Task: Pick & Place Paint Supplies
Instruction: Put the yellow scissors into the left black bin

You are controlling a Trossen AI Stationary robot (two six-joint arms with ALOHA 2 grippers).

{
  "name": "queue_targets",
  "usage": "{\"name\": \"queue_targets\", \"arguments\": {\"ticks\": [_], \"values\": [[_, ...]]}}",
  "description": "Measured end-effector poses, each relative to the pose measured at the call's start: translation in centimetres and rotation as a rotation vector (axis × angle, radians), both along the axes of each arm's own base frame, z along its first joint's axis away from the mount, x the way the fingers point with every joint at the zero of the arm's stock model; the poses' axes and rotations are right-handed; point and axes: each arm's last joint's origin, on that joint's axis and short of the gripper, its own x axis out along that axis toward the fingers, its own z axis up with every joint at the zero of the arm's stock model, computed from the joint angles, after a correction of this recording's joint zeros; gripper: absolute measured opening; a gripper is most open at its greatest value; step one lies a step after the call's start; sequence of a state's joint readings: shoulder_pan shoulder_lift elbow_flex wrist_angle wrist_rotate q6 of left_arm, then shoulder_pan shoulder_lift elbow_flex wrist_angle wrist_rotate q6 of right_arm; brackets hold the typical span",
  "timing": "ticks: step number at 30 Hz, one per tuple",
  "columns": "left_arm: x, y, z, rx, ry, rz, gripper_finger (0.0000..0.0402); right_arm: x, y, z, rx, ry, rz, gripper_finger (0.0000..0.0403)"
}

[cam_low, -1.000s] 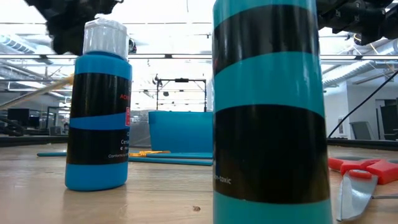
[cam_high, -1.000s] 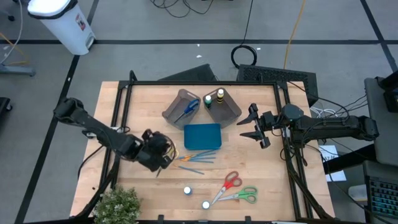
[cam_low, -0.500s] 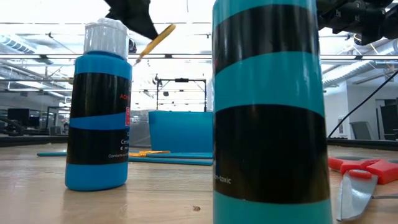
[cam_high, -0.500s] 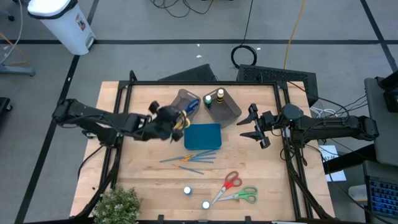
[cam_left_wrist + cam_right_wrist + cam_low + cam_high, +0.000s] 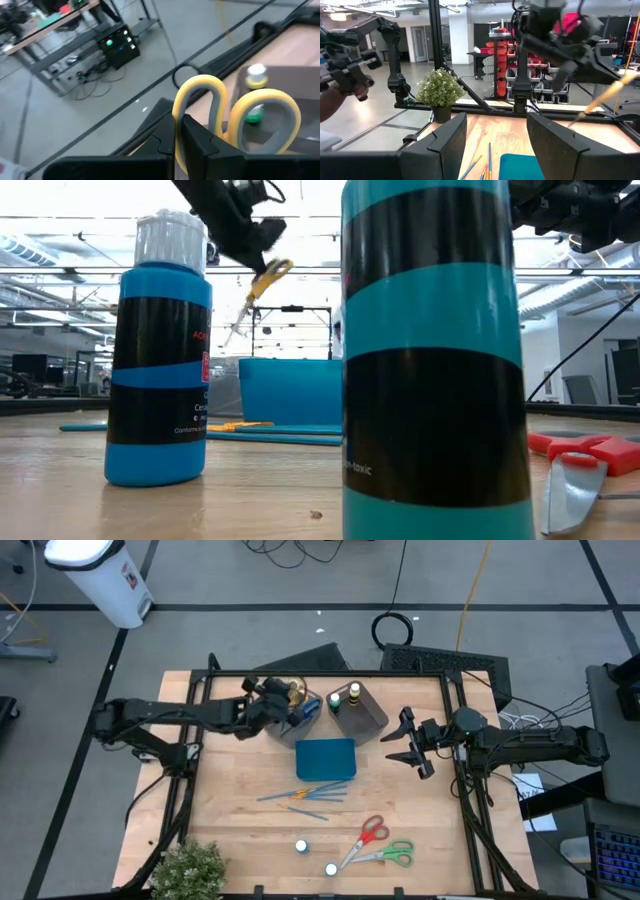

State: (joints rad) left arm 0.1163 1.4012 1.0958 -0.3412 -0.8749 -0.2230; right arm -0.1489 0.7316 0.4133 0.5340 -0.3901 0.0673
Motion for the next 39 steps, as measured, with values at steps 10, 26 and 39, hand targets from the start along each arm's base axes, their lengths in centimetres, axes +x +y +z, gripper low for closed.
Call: {"name": "queue_targets", "arguments": {"ticks": [10, 26, 39], "values": [[2.0, 2.8, -4.5, -0.020, 0.110, 0.127, 0.0017, 0.0, 0.0, 0.0, 0.001, 0.004, 0.000, 0.0199], [2.9, 5.1, -8.3, -0.072, 0.135, 0.246, 0.0027, 0.0, 0.0, -0.1, 0.002, 0.012, 0.000, 0.0199], [2.8, 5.0, -8.6, -0.123, 0.202, 0.173, 0.0030, 0.0, 0.0, -0.1, 0.003, 0.015, 0.000, 0.0199]]}}
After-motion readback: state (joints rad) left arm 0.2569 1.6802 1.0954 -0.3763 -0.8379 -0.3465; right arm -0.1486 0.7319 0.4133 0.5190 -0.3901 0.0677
